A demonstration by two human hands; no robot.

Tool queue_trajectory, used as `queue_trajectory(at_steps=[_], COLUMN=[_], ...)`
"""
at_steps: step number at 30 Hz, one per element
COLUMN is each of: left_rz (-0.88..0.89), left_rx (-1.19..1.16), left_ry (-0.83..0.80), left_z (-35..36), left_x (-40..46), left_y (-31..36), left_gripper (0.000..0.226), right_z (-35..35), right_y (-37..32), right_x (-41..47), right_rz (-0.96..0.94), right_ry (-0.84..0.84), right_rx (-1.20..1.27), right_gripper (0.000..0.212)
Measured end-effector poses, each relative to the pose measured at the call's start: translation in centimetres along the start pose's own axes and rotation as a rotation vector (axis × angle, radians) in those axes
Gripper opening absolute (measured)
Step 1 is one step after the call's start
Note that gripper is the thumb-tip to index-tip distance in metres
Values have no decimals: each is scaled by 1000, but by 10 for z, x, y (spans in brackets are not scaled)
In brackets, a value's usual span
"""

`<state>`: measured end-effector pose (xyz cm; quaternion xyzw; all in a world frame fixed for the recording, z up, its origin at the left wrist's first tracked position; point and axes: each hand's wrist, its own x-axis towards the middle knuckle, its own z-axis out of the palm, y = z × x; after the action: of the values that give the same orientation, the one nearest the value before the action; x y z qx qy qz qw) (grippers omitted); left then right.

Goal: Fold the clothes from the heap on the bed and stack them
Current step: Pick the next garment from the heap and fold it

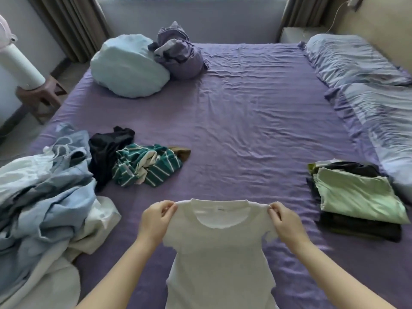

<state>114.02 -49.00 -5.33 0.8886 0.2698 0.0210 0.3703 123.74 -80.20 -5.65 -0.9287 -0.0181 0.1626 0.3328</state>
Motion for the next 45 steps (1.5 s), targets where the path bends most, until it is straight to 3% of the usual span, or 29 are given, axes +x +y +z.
queue_trajectory(at_steps=[8,14,18,22,26,31,34,38,41,45], left_rz=[164,193,88,27,146,526,476,516,668,667], left_rx=[137,168,147,357,243,149,126,143,268,570], left_ry=[116,65,85,95,181,-12,-170,-166,-216,-518], left_z=[28,69,97,125,163,222,250,269,278,301], left_x=[96,178,222,234,210,185,176,171,170,173], left_y=[-9,-4,-7,-18,-17,14,27,33,37,43], left_gripper=[18,26,26,24,20,18,20,25,36,76], right_z=[12,22,45,73,88,93,102,92,72,54], right_y=[-2,-2,7,26,63,99,99,103,113,131], right_x=[78,154,198,224,218,211,213,211,206,207], right_rz=[14,86,85,87,187,120,81,106,154,191], right_ry=[140,171,184,35,23,-63,-128,71,276,275], right_rx=[-133,-208,-143,67,103,-250,-365,9,128,43], right_gripper=[17,20,19,26,35,50,45,3,11,7])
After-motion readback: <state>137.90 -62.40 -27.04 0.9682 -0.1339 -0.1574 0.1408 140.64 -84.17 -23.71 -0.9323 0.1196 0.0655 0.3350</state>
